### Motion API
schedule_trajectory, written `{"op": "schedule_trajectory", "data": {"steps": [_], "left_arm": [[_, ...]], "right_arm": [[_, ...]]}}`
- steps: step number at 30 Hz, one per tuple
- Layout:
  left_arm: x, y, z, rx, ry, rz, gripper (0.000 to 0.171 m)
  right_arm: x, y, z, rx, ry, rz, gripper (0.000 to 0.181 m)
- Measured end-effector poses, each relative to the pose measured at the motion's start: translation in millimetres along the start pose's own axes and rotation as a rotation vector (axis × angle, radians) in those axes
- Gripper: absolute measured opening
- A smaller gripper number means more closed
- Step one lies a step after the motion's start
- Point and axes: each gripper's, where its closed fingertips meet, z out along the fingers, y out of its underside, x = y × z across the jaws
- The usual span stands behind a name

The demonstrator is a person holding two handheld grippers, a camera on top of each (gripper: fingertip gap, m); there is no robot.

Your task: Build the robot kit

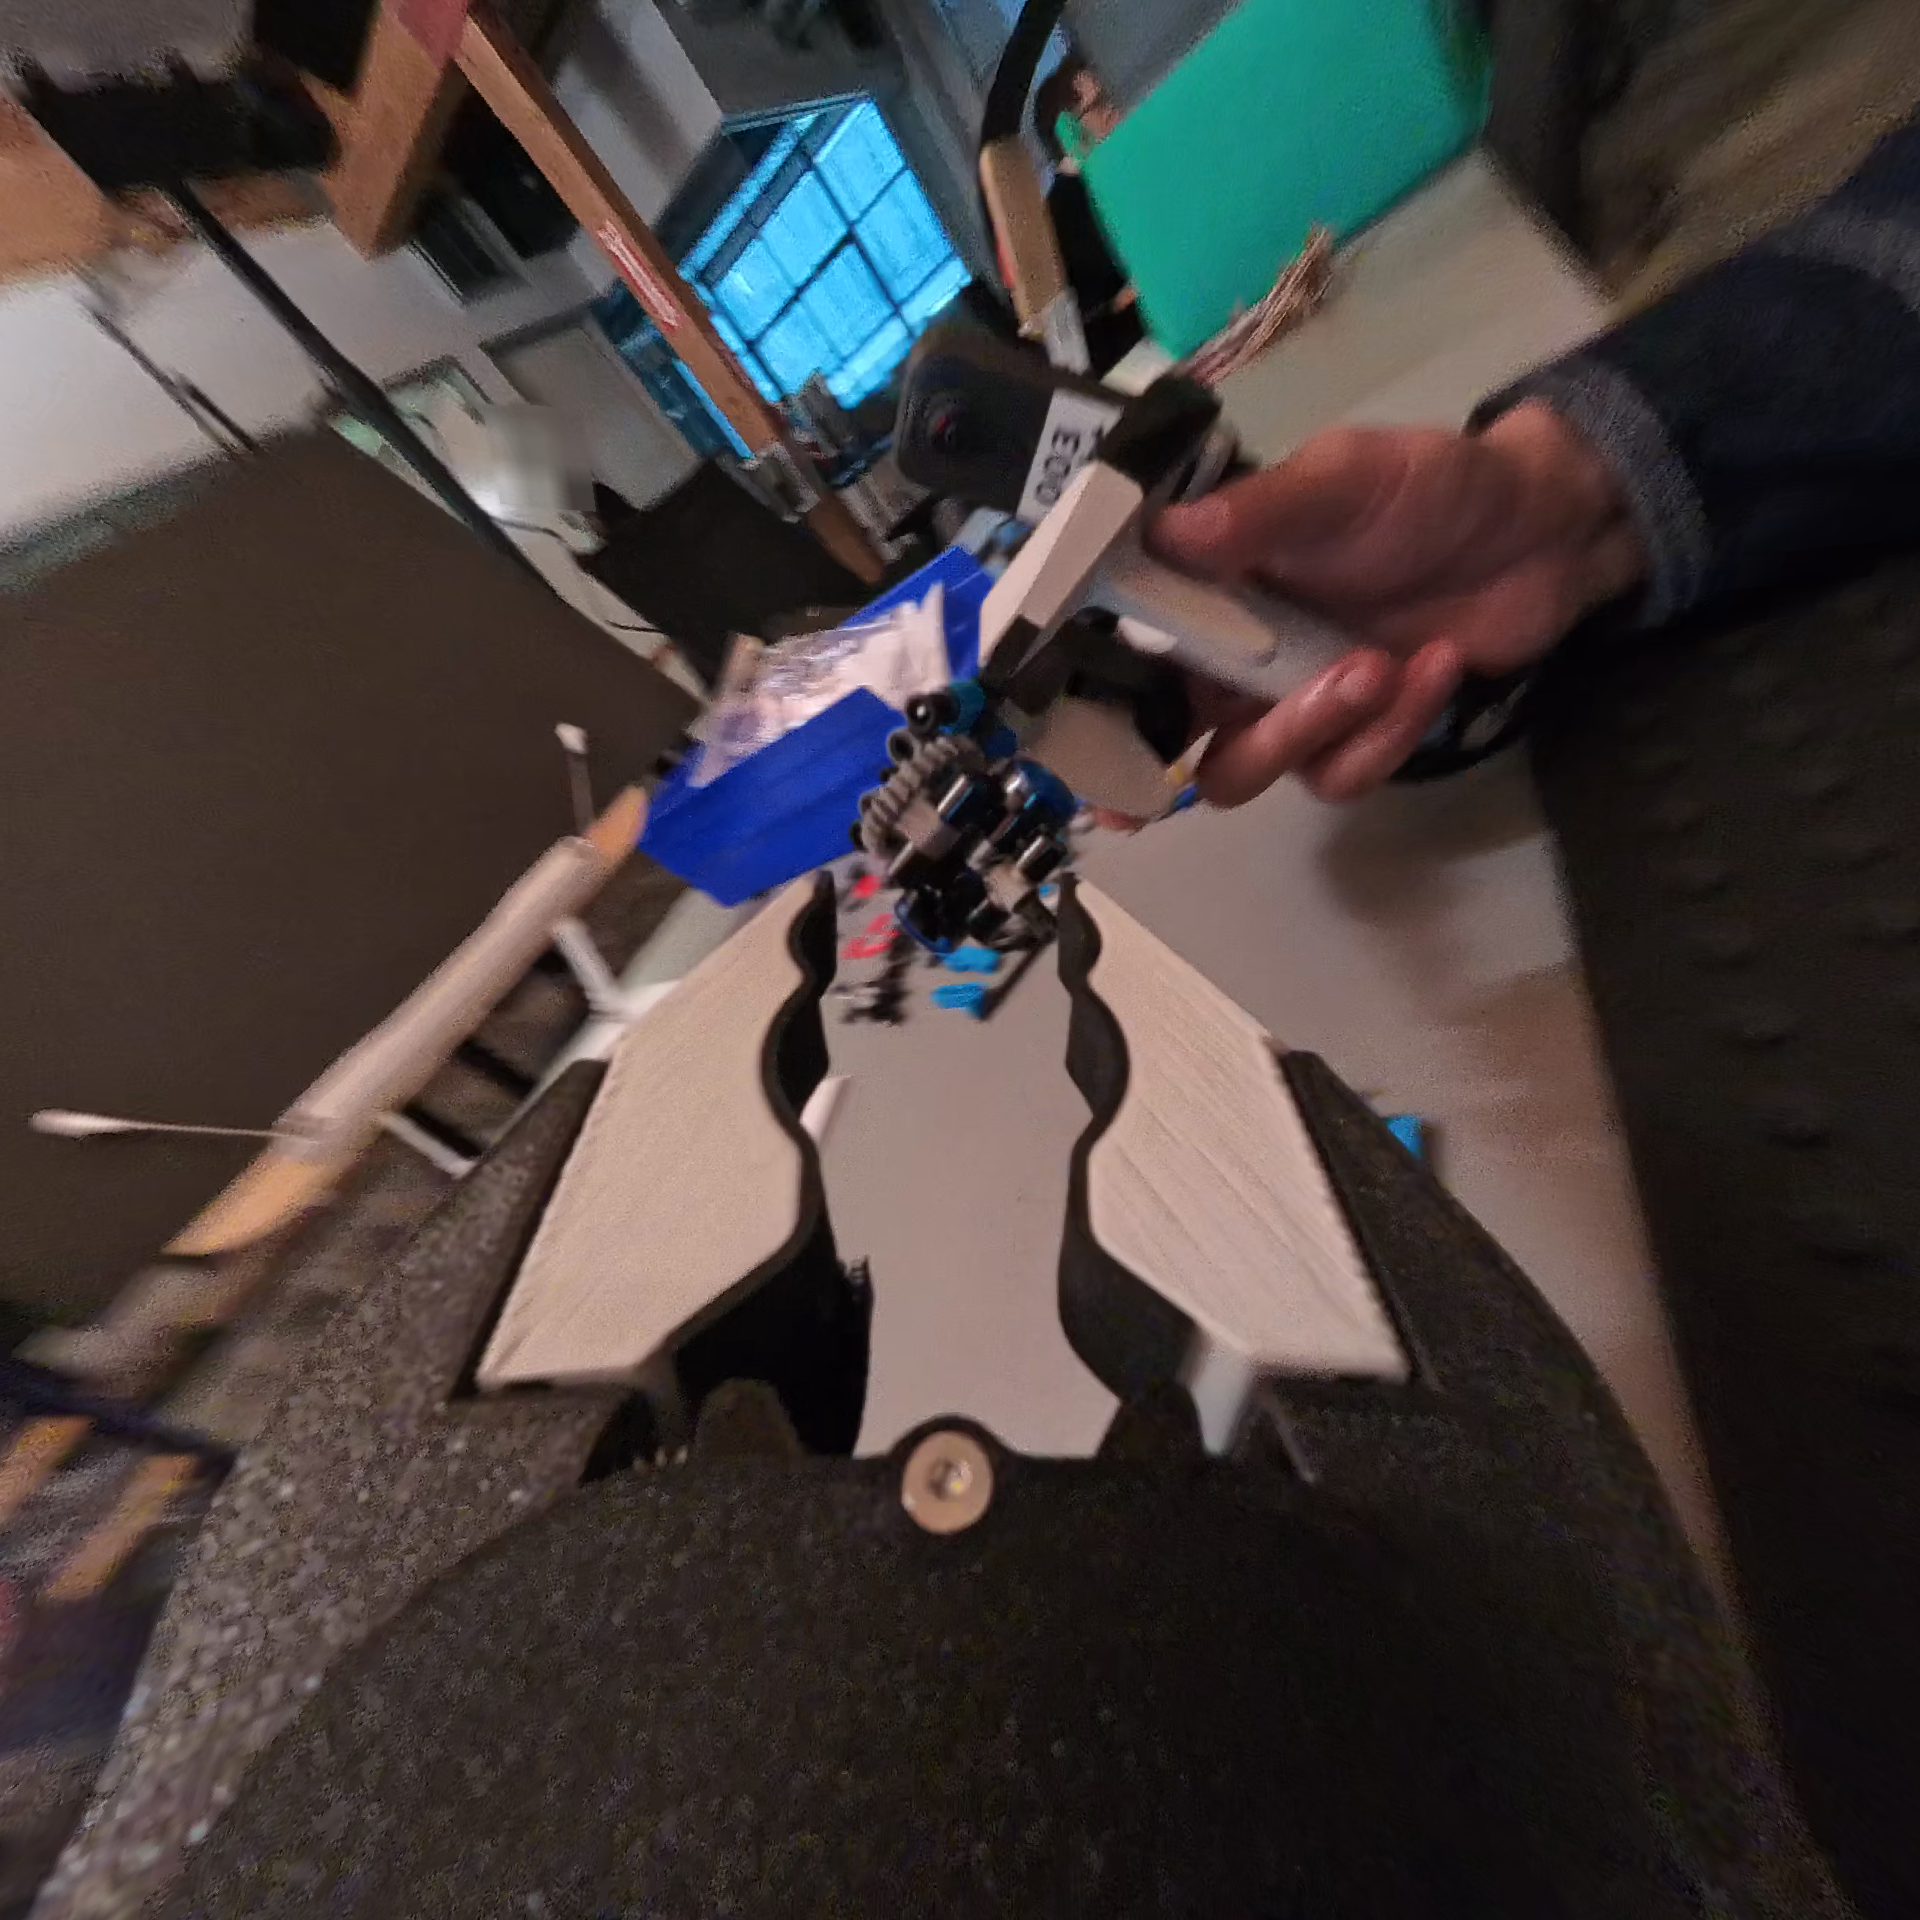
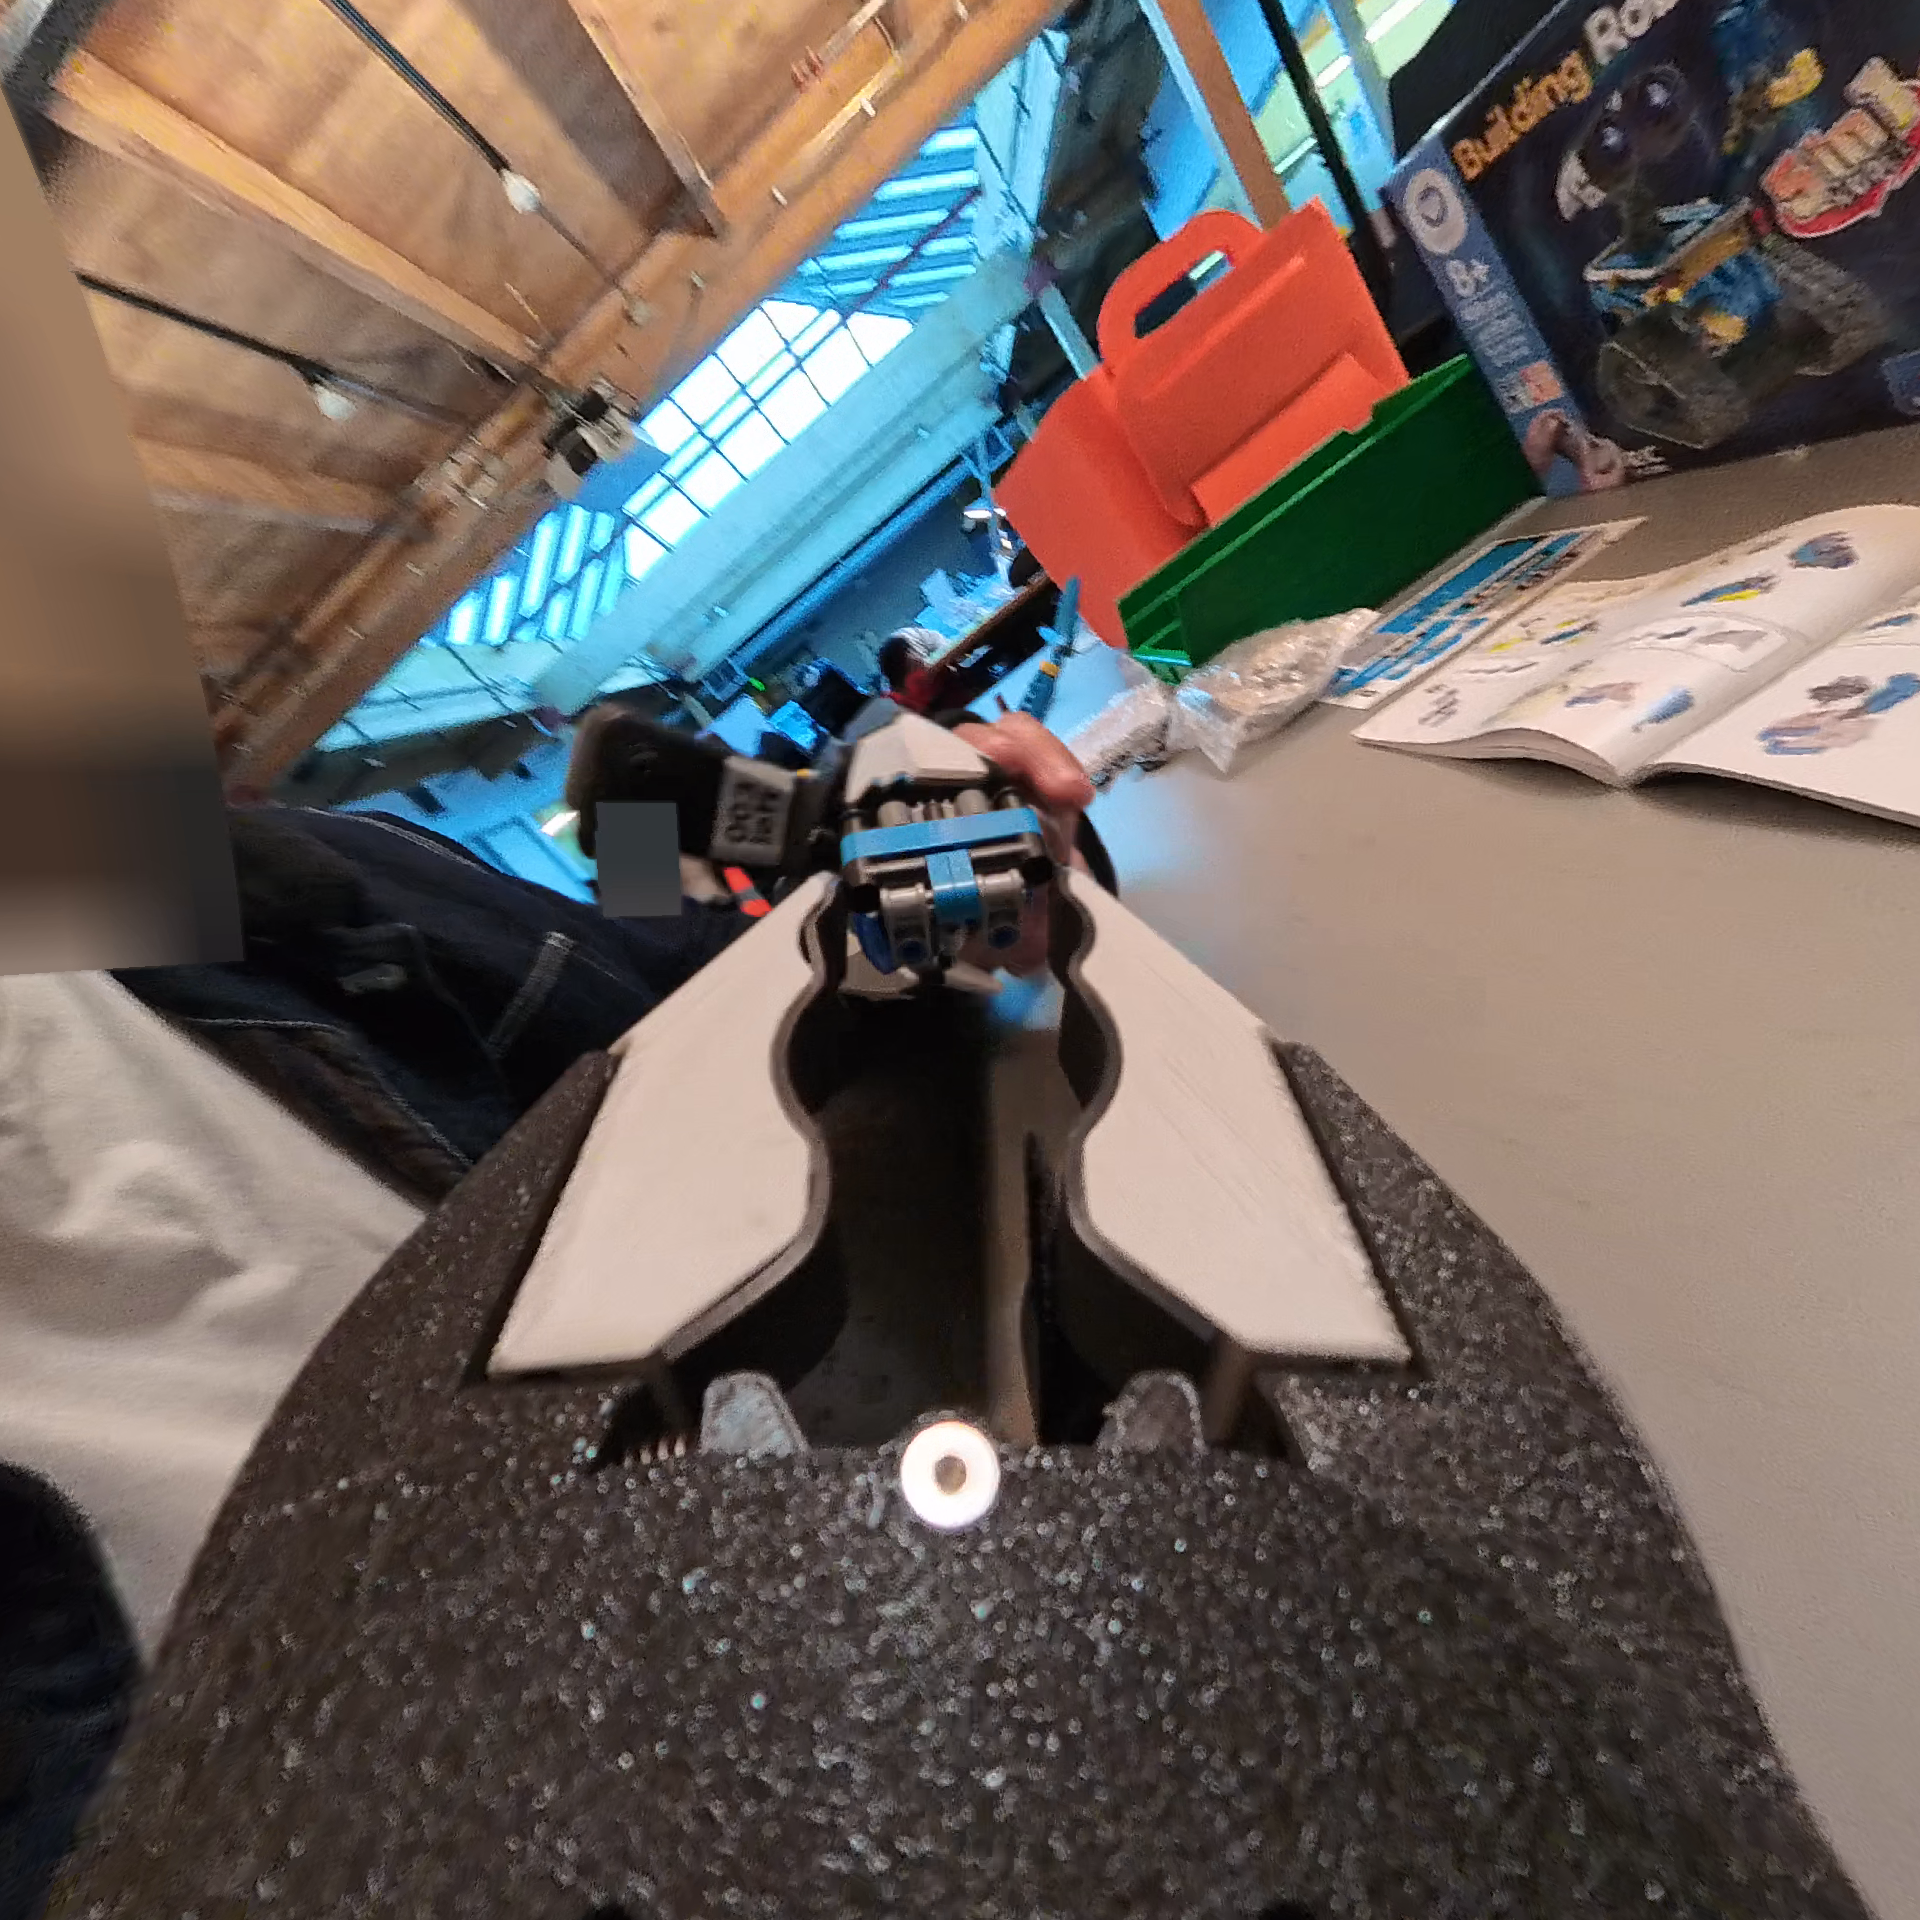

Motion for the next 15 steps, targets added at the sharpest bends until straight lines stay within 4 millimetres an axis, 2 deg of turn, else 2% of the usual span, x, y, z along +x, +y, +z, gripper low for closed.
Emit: {"op": "schedule_trajectory", "data": {"steps": [4,8,11,15], "left_arm": [[-7,-10,-1,0.069,0.139,-0.411,0.058],[-9,-11,0,0.096,0.246,-0.687,0.062],[2,-11,4,0.083,0.35,-0.812,0.065],[12,-14,8,0.083,0.387,-0.825,0.063]], "right_arm": [[-7,-12,-8,0.068,-0.073,0.055,0.038],[-9,-13,-7,0.065,-0.058,0.006,0.038],[-12,-11,-5,0.058,-0.072,0.001,0.038],[-3,-7,-3,0.04,-0.019,-0.01,0.038]]}}
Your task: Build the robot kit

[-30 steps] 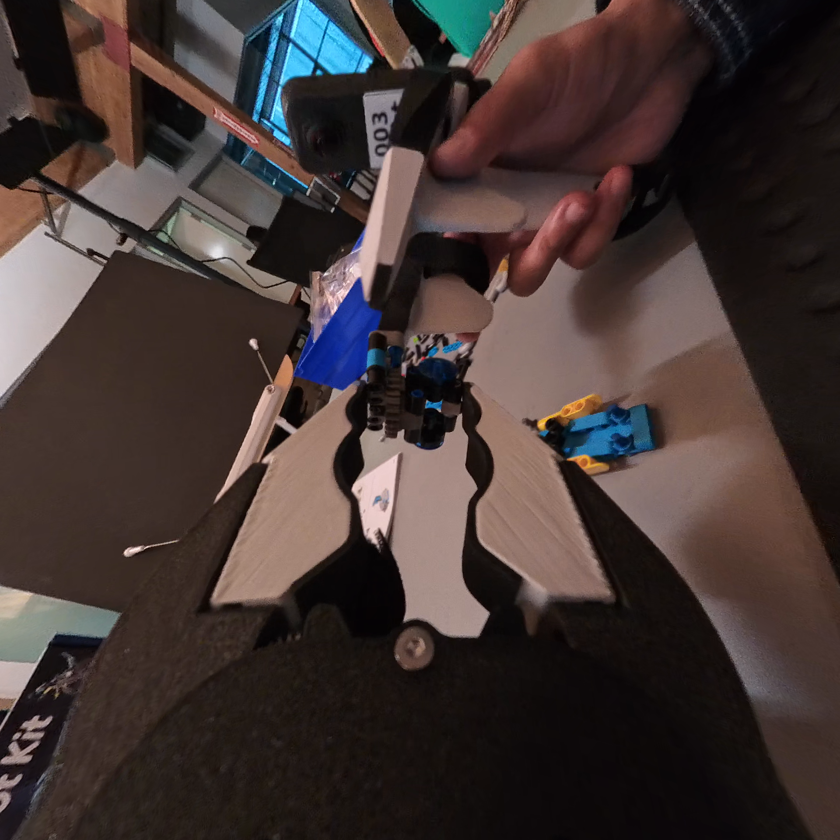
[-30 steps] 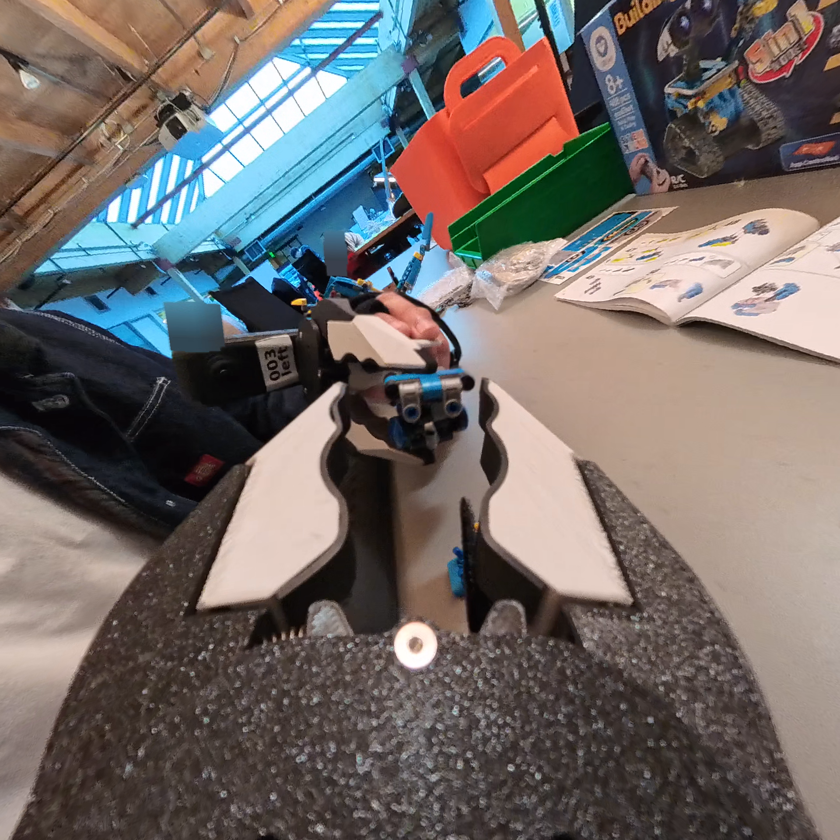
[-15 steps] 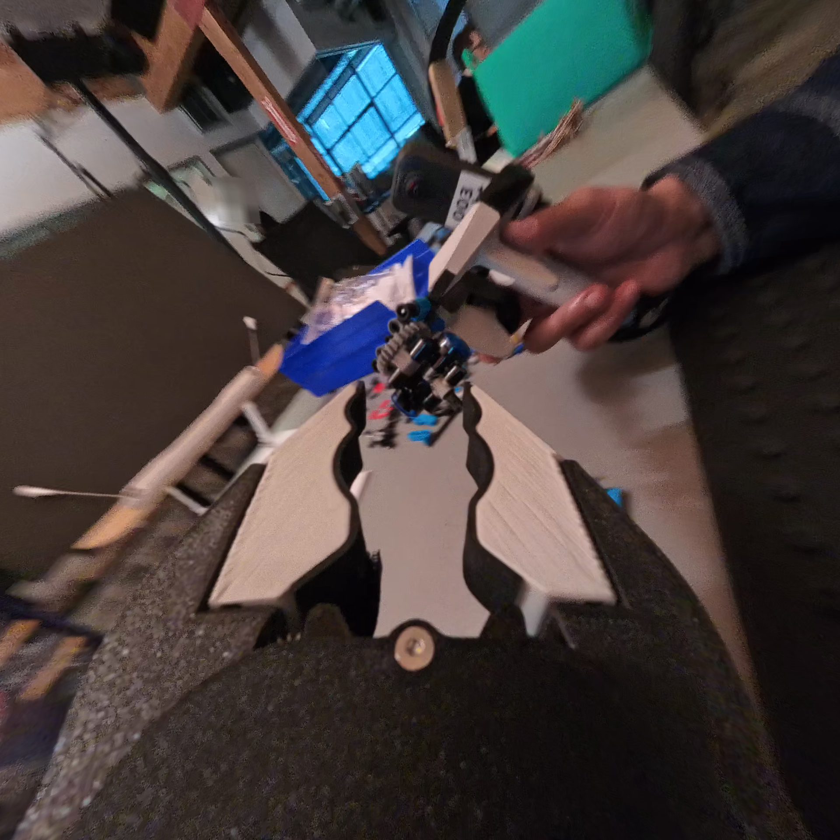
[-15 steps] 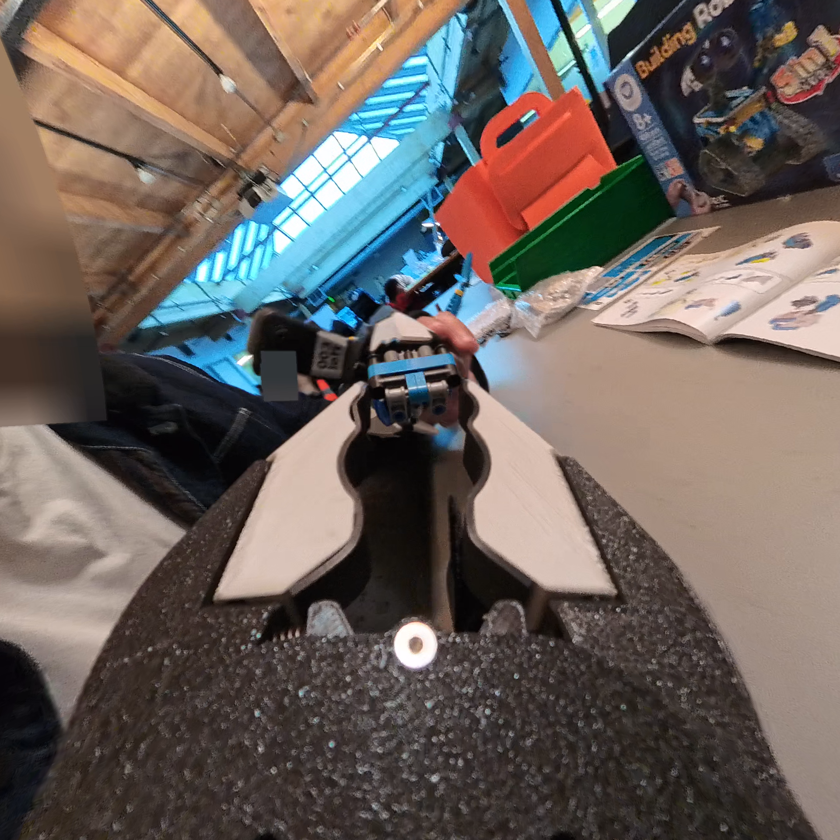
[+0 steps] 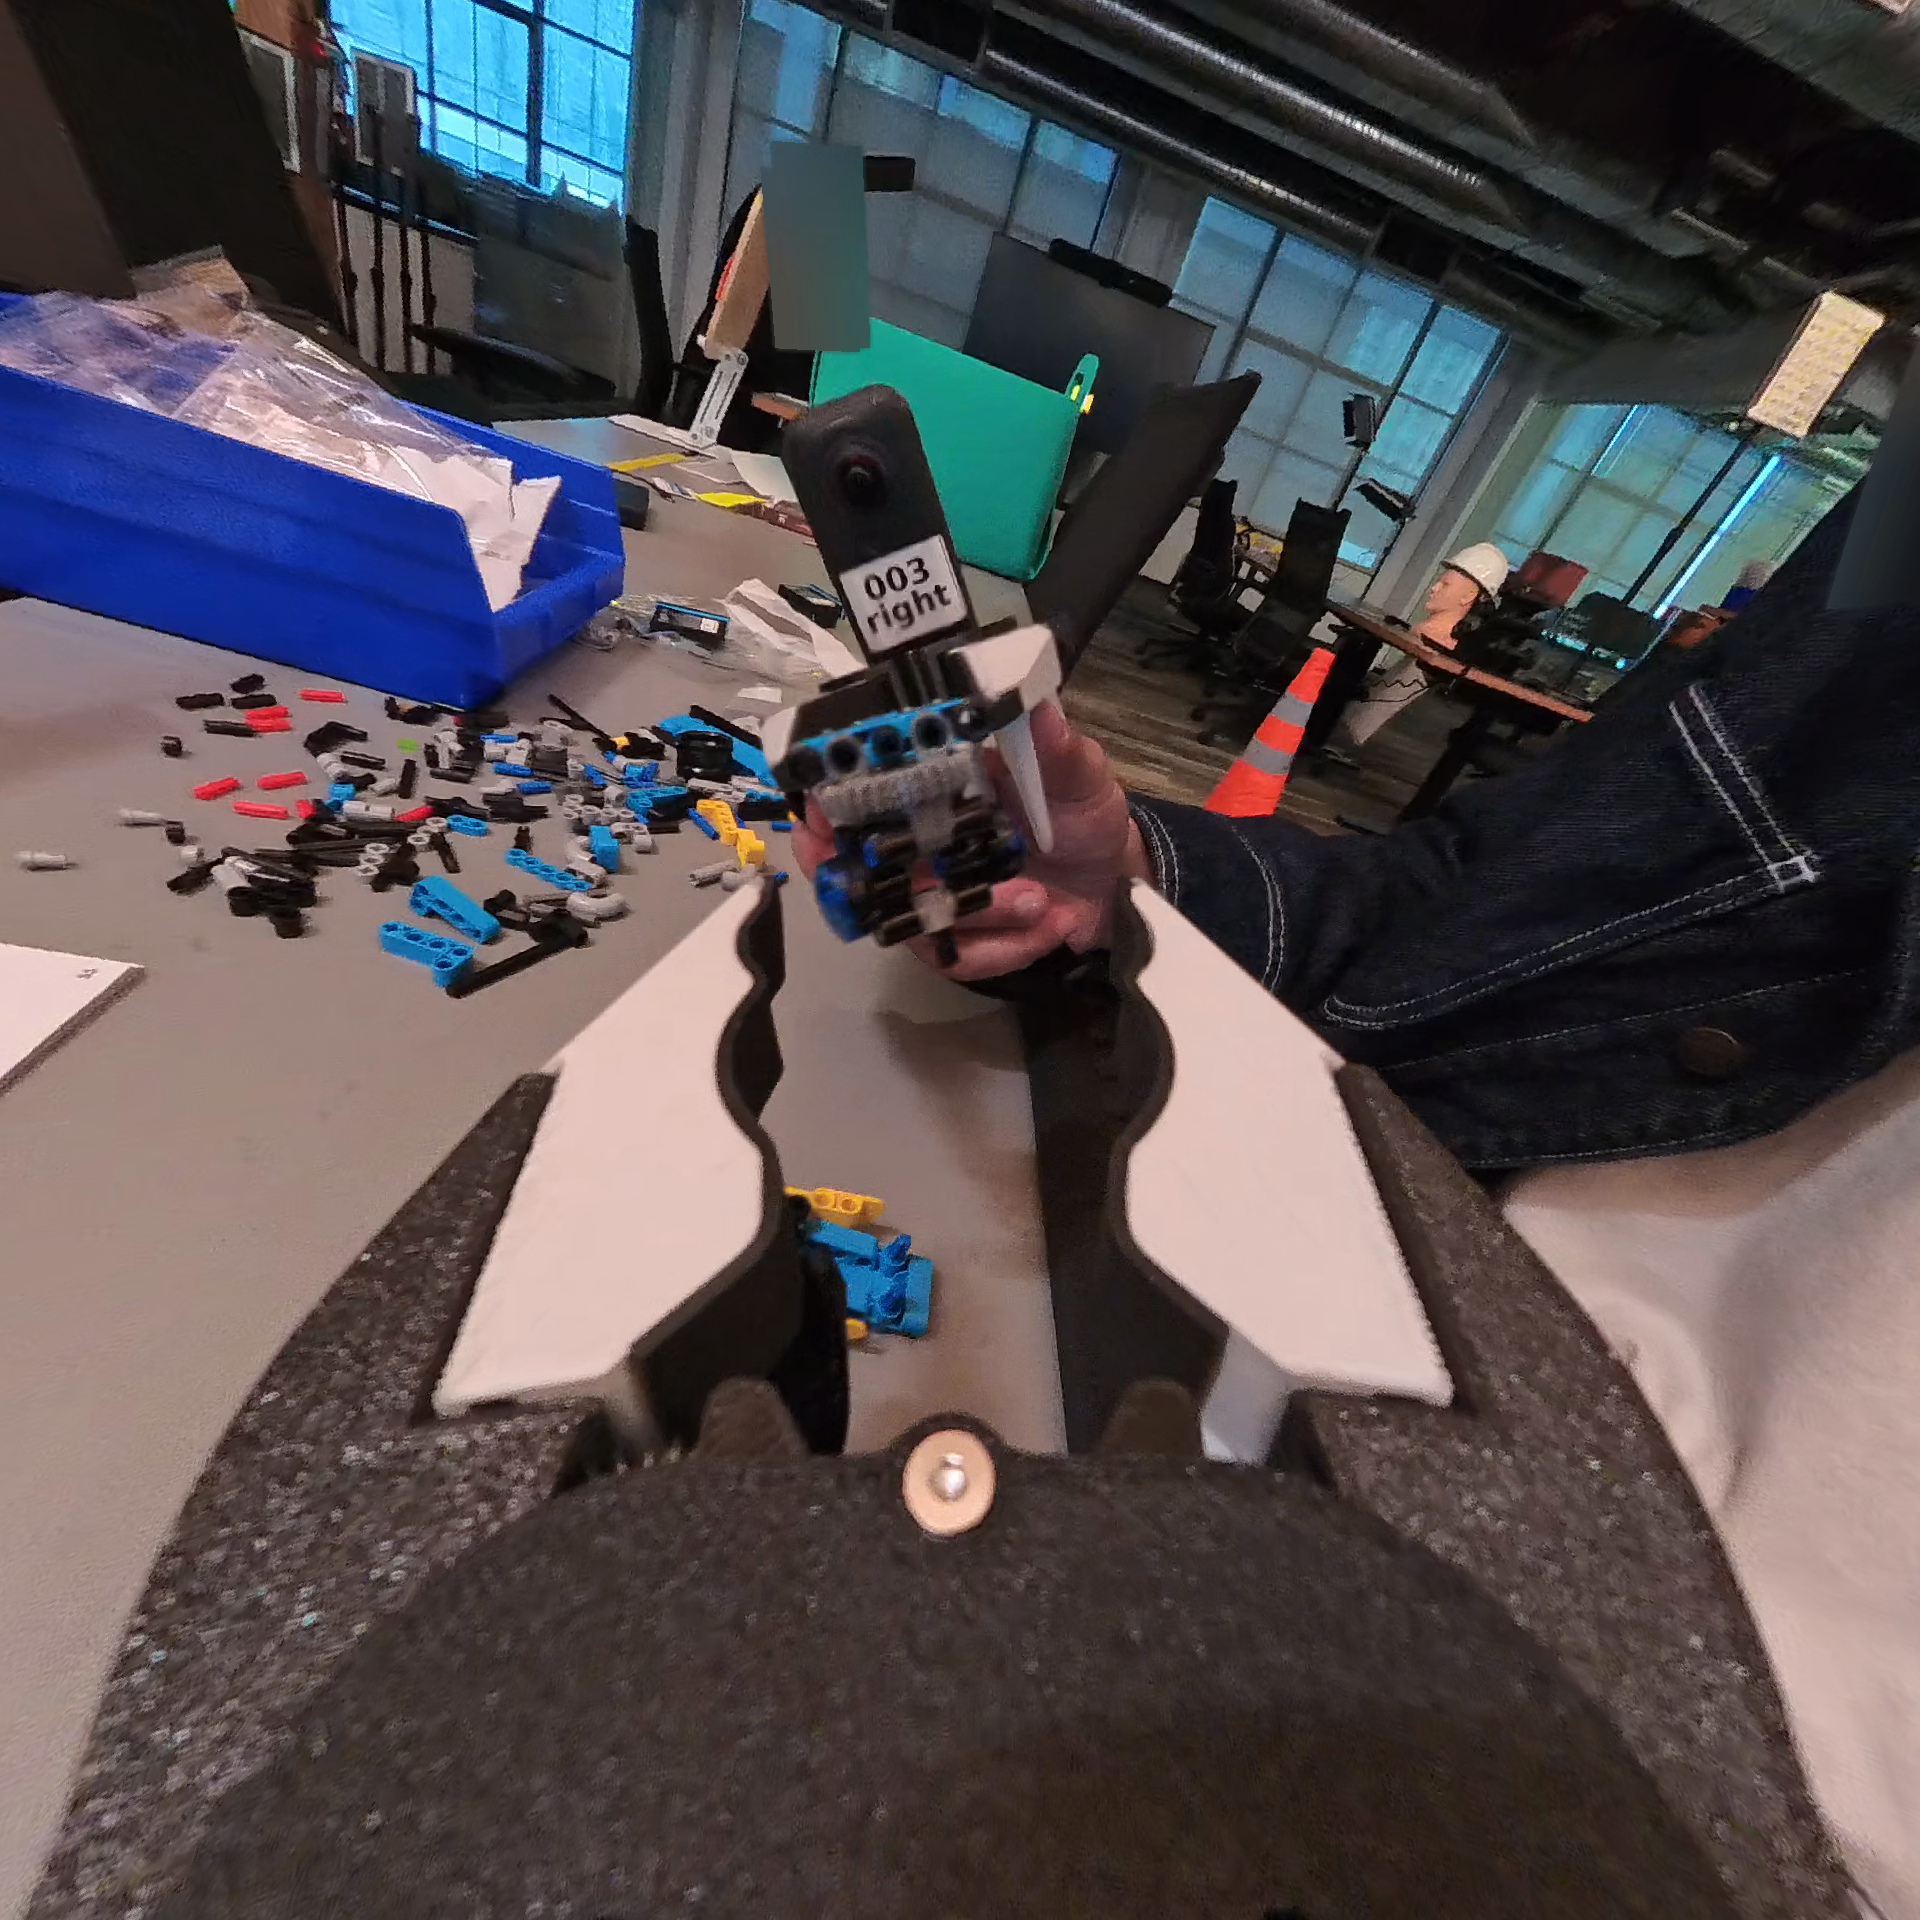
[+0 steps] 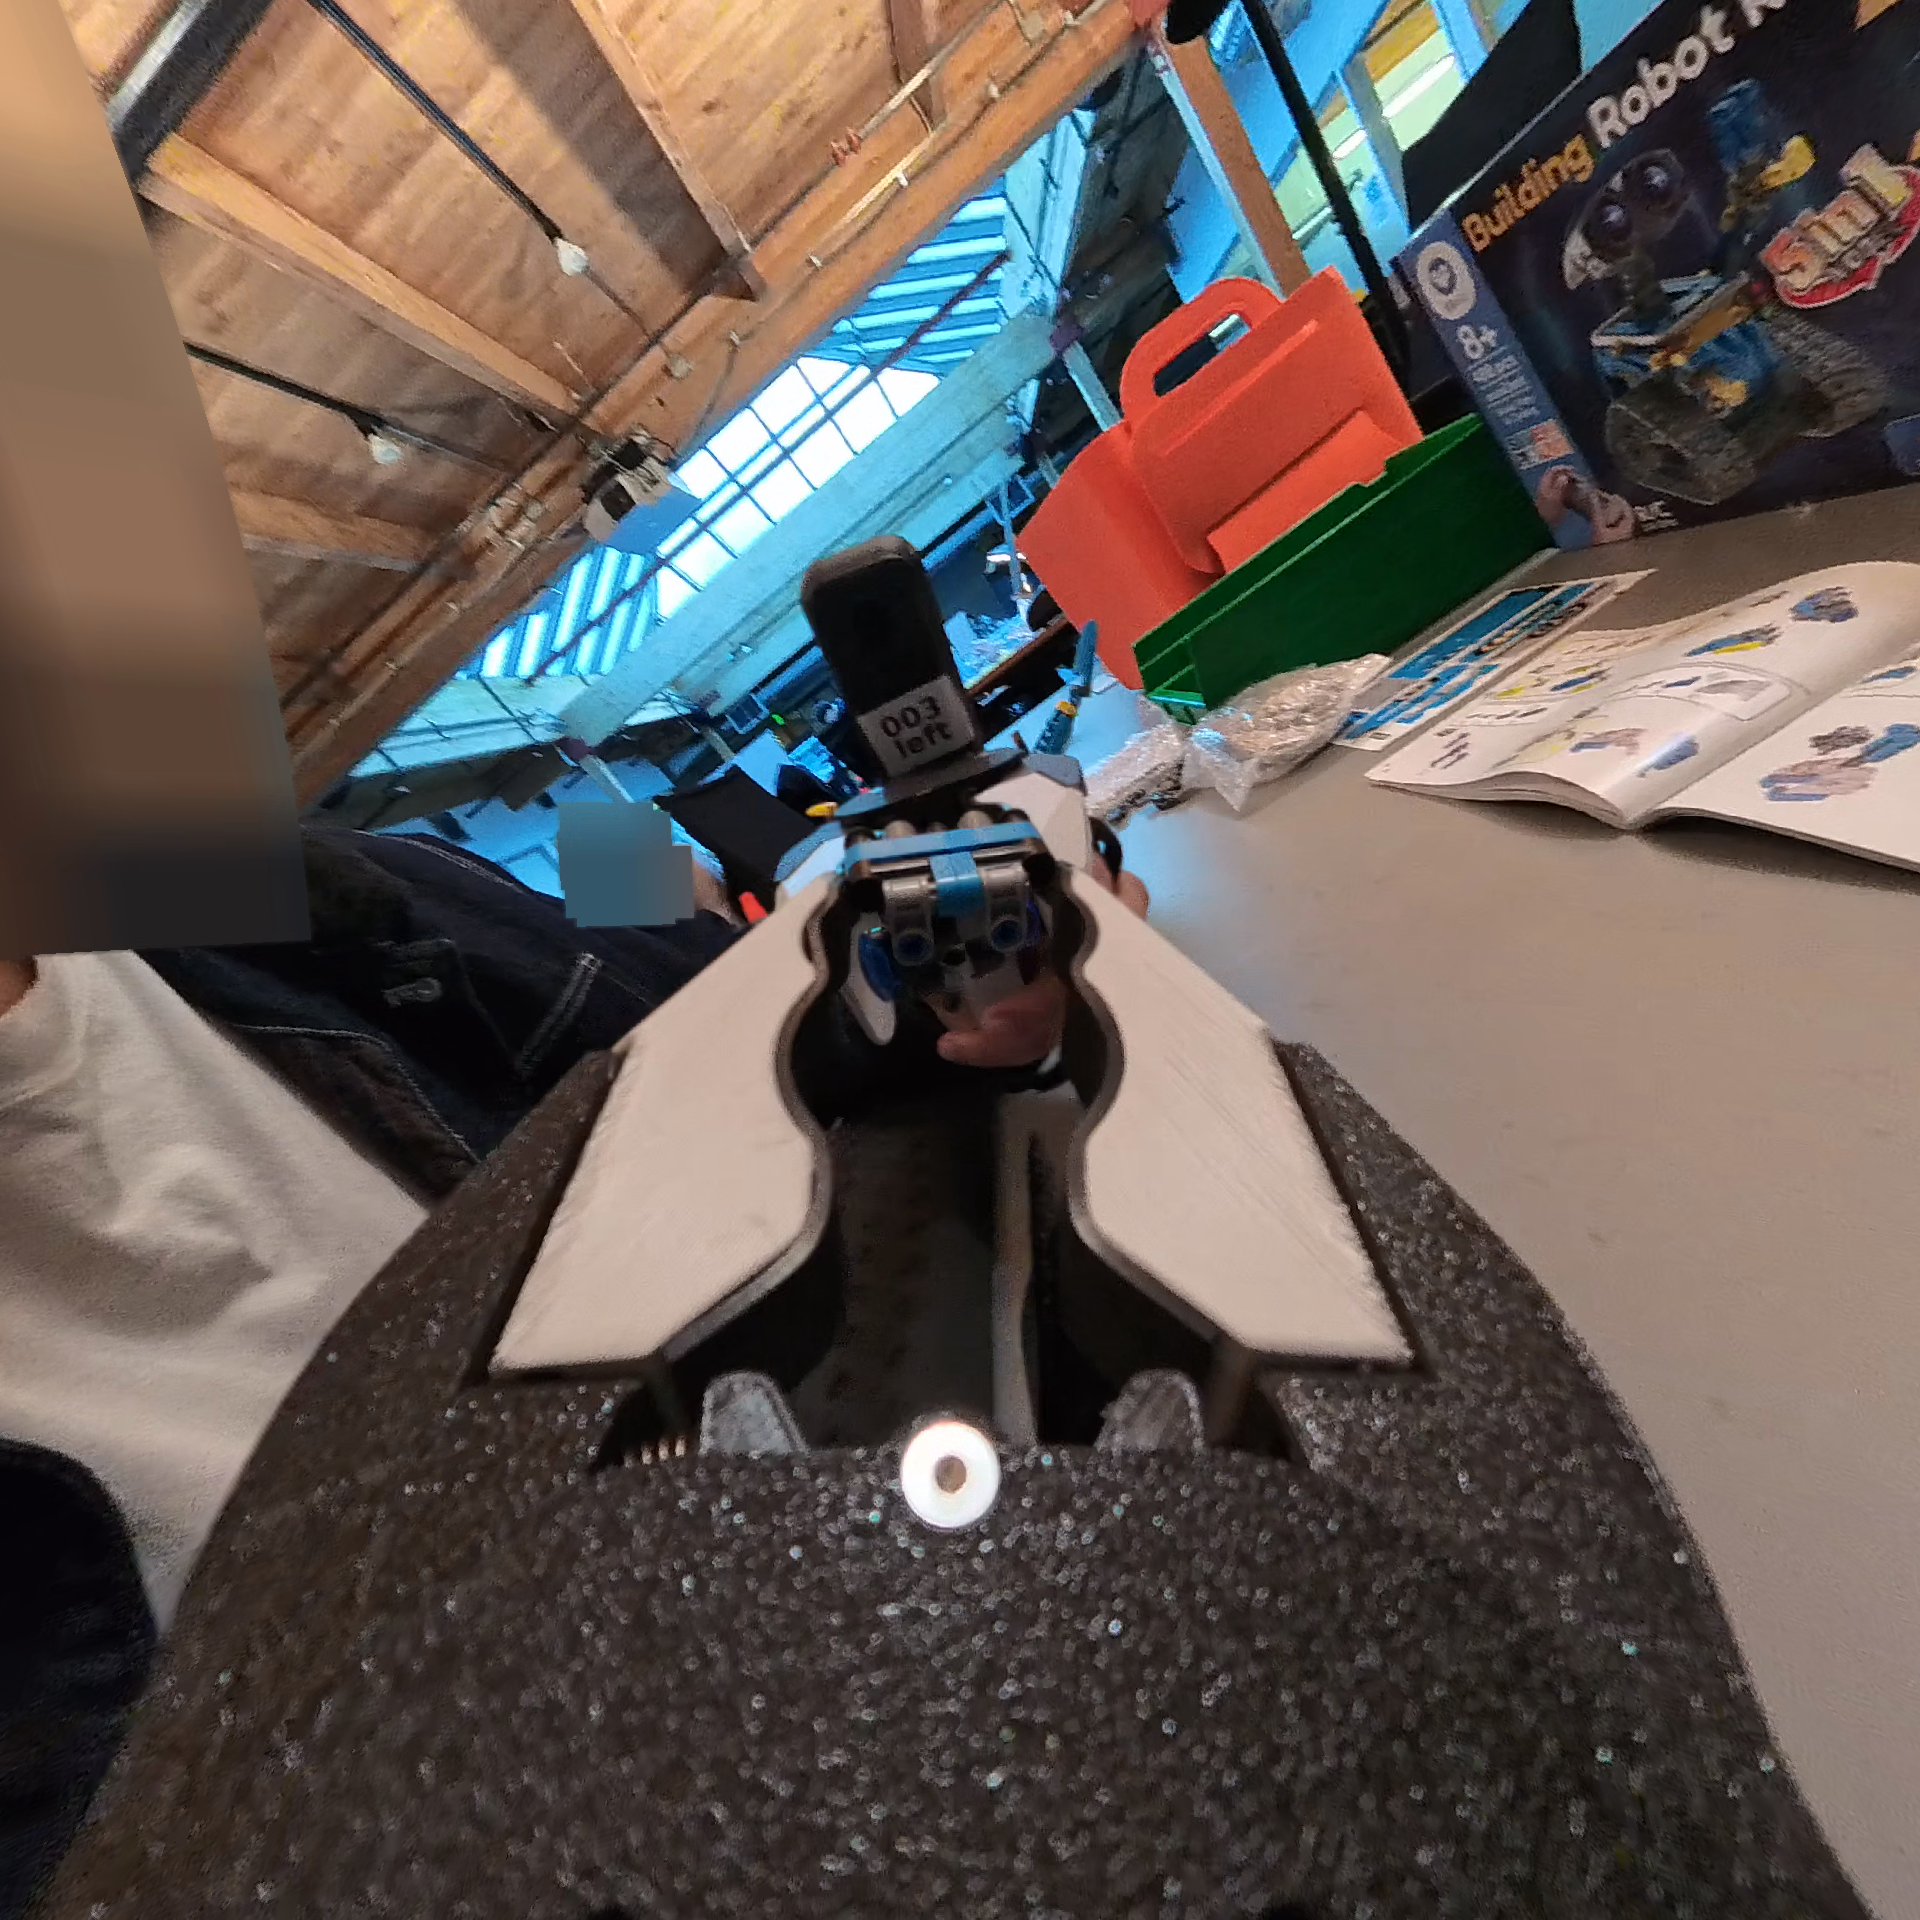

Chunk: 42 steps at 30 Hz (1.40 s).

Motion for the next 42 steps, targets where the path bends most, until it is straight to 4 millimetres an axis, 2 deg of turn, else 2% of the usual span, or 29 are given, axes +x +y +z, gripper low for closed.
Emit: {"op": "schedule_trajectory", "data": {"steps": [3,6,8,15,19,26,29,31,33,36,39,42], "left_arm": [[-6,4,3,-0.016,-0.057,0.032,0.056],[-11,12,6,-0.061,-0.091,0.056,0.055],[-16,16,5,-0.085,-0.122,0.08,0.045],[6,9,0,-0.064,0.115,-0.124,0.038],[0,16,2,-0.093,0.098,-0.149,0.038],[-5,12,-1,-0.064,0.112,-0.206,0.037],[-28,19,-4,-0.115,-0.054,-0.086,0.036],[-51,28,-11,-0.207,-0.24,0.094,0.037],[-74,36,-23,-0.329,-0.418,0.321,0.037],[-101,51,-43,-0.564,-0.614,0.652,0.037],[-123,68,-63,-0.804,-0.717,0.922,0.037],[-126,78,-66,-0.861,-0.714,0.96,0.037]], "right_arm": [[2,4,3,-0.023,0.03,-0.033,0.038],[7,11,7,-0.058,0.06,-0.049,0.038],[12,16,9,-0.082,0.094,-0.066,0.038],[-4,18,11,-0.082,-0.036,0.026,0.038],[4,20,10,-0.09,0.005,0.027,0.039],[10,18,8,-0.075,0.026,0.047,0.036],[32,18,2,-0.078,0.161,0.01,0.035],[49,19,-4,-0.095,0.277,-0.034,0.041],[56,23,-1,-0.129,0.336,-0.08,0.048],[72,25,12,-0.222,0.409,-0.17,0.052],[93,28,36,-0.344,0.407,-0.15,0.049],[114,54,57,-0.559,0.37,-0.153,0.05]]}}
